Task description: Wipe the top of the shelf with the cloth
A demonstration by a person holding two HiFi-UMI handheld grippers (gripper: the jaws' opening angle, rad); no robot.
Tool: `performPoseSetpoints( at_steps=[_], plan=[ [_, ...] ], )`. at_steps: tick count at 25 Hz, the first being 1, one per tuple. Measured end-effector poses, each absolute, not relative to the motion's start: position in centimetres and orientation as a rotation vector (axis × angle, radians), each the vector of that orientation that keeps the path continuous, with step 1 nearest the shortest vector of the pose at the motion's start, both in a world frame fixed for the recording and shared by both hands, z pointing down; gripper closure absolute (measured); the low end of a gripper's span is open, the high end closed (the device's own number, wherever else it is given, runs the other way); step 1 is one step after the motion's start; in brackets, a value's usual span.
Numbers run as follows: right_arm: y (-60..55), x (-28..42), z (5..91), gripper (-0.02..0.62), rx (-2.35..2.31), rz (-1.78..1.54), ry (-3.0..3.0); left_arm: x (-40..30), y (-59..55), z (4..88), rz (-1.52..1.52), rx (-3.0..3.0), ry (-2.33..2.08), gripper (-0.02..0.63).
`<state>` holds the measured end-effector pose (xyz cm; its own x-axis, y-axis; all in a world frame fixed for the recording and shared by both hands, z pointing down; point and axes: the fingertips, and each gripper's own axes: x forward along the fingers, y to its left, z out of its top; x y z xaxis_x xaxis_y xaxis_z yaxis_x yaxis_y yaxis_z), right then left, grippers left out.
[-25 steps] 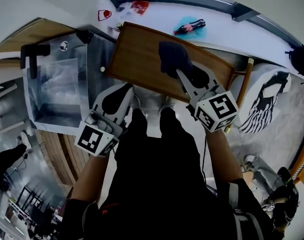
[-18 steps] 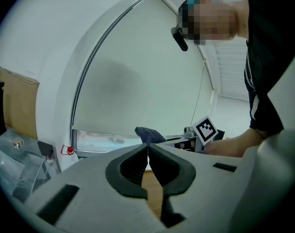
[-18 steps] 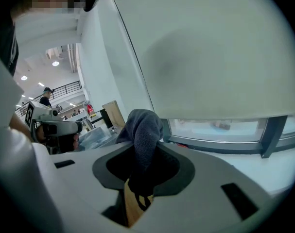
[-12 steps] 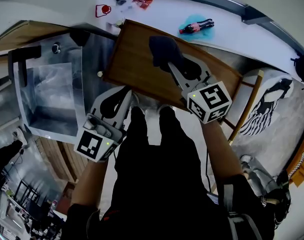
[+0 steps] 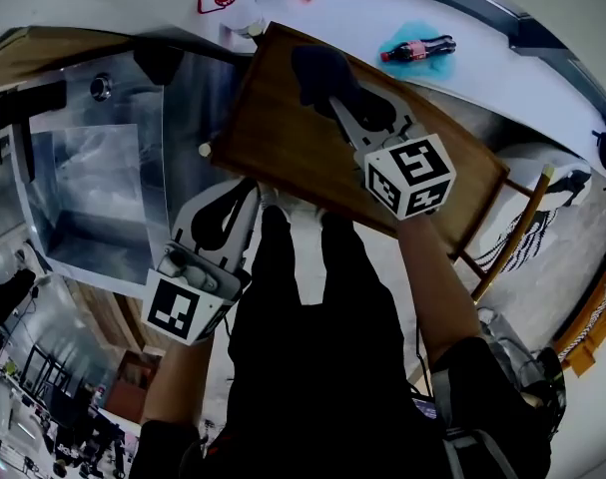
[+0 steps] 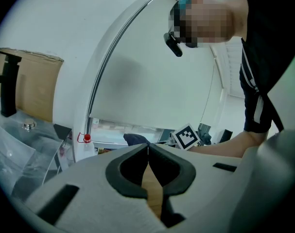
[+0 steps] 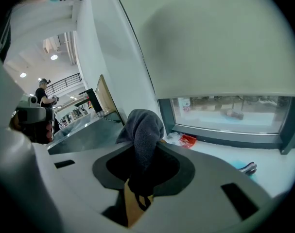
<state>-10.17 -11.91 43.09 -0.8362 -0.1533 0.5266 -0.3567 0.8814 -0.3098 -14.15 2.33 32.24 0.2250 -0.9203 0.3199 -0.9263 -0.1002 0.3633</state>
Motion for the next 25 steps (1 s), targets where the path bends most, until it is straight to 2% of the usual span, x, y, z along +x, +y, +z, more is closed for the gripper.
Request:
performPoseSetpoints(
  at_steps=[13,25],
  plan=[
    [-13.0,-14.2,50.5,0.500,0.364,0.531,-2.486,-16.7,4.0,36.9,-0.008,1.951,-1.699,0.581],
    [-13.9,-15.3,53.3,0.500,0.348,0.480,-2.448,-16.4,4.6,38.7,0.003,1.934,-1.667,0.581]
  ],
)
